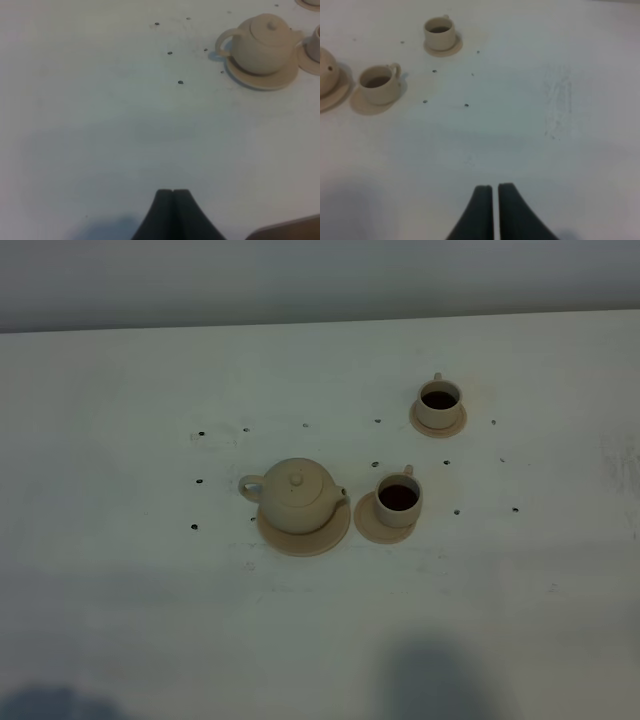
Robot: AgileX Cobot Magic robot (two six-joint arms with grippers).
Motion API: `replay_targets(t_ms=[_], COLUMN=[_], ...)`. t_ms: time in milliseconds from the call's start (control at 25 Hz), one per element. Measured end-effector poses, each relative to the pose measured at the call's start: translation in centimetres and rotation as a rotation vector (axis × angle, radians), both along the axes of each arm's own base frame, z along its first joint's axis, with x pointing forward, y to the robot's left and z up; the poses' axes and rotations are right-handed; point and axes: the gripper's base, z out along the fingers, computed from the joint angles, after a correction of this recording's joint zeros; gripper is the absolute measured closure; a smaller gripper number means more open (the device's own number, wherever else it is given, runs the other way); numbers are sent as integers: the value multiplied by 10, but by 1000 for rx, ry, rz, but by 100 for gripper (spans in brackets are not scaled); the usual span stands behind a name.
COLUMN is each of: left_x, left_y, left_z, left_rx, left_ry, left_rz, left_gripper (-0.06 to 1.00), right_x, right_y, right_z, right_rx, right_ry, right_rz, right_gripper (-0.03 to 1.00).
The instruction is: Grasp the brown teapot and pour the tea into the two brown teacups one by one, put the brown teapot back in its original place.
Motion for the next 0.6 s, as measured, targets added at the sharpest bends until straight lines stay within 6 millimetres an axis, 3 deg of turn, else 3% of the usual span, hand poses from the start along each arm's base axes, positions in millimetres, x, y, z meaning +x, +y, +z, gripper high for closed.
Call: replay_targets(t_ms=[600], left_x=[0], left_y=[0], left_z=[0], left_rx=[0], left_ry=[0], left_rz=[0], left_gripper=[100], right_x=[0], right_y=[0], right_z=[0], right_rx=[0], right_ry=[0], right_rz=[0], right_gripper=[94])
